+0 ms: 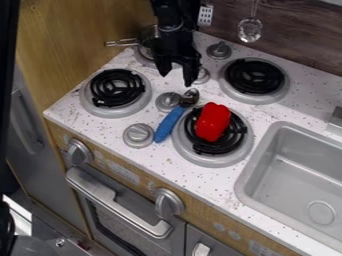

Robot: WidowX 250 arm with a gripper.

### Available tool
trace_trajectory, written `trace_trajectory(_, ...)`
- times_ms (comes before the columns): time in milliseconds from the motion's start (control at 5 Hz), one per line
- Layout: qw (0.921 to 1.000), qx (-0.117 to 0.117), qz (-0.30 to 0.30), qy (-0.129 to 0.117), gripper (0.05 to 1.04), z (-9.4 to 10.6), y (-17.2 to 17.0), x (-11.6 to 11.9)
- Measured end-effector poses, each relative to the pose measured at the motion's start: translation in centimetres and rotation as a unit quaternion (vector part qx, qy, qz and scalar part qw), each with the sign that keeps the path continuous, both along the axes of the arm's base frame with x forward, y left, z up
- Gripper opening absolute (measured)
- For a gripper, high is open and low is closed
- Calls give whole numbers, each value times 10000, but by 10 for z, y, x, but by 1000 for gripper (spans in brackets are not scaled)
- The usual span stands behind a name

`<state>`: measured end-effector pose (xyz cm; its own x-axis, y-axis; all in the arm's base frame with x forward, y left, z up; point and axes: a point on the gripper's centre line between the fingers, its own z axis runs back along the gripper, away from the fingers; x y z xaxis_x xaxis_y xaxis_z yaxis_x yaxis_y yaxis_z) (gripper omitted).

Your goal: Moved the silver pot to the left bottom burner

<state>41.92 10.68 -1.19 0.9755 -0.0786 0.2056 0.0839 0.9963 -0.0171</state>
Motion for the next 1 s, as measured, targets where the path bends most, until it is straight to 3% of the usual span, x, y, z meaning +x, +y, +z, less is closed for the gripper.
trace_trajectory(400,9970,490,-269,-539,991,16,20,22)
trace_trajectory(600,9943,700,-260,-756,991,13,29,38)
trace_trajectory(1000,9927,810,-84,-893,991,-3,45,63)
